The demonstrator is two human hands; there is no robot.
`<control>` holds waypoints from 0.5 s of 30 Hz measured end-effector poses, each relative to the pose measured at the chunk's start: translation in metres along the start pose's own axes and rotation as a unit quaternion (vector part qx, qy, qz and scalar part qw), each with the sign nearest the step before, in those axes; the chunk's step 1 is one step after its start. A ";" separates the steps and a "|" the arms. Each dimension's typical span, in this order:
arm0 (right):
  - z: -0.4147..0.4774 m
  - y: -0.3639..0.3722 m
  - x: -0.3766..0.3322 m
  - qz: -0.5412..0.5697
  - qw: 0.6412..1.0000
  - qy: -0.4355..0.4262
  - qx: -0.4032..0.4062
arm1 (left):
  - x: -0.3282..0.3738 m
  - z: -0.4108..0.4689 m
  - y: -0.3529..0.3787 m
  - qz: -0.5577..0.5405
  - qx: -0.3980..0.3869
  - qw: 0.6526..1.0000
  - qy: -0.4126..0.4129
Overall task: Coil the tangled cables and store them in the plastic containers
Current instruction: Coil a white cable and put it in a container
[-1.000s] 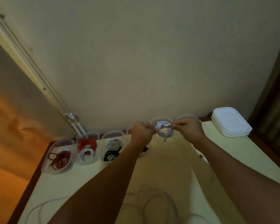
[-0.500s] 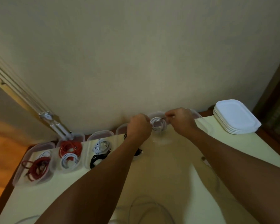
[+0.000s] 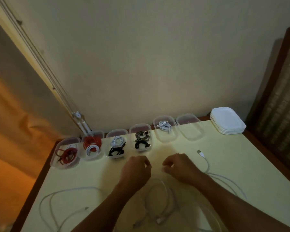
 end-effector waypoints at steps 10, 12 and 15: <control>-0.032 0.038 -0.020 -0.109 0.987 -0.039 0.113 | -0.027 -0.049 -0.004 0.033 -0.005 0.999 -0.043; -0.037 0.014 -0.039 -0.069 0.983 -0.084 0.149 | -0.019 -0.051 -0.025 -0.031 0.052 0.998 -0.031; -0.047 -0.037 -0.074 0.056 0.975 -0.120 0.179 | -0.005 -0.059 -0.069 -0.155 0.138 0.978 -0.028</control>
Point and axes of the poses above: each hand's wrist, its own z-axis towards the middle knuckle, its own y-axis out of the palm, x = y × z, the point moved 4 cm from there along z, towards the middle knuckle, and after that the axes turned 3 degrees about -x, right-handed, at the moved point
